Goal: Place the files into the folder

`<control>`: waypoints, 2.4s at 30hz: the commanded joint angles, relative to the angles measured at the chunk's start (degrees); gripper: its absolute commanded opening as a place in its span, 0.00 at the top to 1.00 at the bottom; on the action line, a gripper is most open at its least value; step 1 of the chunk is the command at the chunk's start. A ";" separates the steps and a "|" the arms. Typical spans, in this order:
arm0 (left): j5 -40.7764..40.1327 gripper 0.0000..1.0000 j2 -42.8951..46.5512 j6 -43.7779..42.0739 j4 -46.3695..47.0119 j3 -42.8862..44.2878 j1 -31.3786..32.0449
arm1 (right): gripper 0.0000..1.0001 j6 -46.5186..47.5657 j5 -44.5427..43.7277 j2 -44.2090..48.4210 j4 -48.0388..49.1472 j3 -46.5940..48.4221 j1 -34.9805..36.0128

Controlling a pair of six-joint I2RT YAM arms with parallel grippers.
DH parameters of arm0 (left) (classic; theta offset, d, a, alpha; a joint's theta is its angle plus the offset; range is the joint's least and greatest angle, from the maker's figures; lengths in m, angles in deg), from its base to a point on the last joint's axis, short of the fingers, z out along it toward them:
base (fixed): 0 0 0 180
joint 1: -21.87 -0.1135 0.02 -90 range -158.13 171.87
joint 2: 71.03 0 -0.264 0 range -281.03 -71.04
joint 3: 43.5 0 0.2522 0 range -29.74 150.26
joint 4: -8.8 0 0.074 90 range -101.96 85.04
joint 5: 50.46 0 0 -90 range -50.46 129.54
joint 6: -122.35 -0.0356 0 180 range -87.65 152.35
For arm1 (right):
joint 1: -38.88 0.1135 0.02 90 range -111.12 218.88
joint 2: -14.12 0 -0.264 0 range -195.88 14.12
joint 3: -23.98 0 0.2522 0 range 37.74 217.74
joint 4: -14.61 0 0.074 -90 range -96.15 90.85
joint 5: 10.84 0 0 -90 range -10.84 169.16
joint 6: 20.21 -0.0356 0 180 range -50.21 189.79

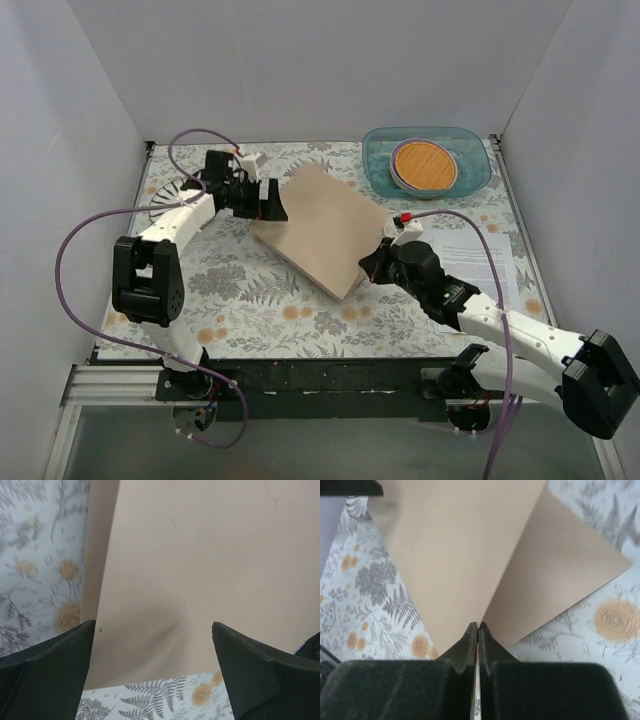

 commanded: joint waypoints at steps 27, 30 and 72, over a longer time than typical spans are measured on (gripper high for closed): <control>12.86 0.02 8.82 6.04 -13.95 18.97 -14.17 | 0.99 45.12 -51.71 -41.70 -21.57 37.71 48.41; 12.15 0.02 9.88 5.25 -15.10 19.85 -15.74 | 0.99 43.45 -47.75 -44.52 -21.93 39.13 48.41; 5.12 0.06 -2.68 4.63 -7.98 18.96 15.43 | 0.22 7.48 -27.11 -11.05 -39.25 22.11 -21.88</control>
